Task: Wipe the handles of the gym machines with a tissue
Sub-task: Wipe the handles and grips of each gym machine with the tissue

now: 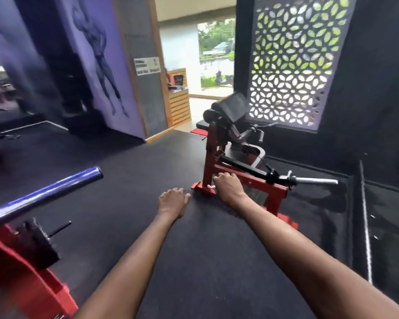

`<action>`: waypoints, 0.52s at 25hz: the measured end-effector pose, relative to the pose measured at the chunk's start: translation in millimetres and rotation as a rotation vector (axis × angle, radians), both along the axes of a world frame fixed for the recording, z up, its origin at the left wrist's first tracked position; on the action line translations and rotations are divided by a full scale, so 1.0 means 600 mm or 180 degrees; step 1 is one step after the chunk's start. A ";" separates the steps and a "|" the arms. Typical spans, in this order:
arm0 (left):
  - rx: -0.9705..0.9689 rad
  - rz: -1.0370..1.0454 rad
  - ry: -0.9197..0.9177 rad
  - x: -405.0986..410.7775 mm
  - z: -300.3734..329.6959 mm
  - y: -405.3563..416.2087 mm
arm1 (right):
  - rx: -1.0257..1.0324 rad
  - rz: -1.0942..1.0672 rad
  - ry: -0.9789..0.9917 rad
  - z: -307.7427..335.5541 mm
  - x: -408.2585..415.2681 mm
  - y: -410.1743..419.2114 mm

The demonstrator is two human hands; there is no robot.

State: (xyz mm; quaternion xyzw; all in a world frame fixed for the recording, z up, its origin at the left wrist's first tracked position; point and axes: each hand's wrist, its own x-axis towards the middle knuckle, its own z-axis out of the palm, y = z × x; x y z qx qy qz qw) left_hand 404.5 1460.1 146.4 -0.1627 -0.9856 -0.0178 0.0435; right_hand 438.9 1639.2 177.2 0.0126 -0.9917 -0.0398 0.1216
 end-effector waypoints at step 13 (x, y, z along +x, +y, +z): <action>0.0166 0.1255 0.0207 -0.485 0.016 0.002 | -0.0226 0.1308 0.0037 0.023 -0.603 -0.016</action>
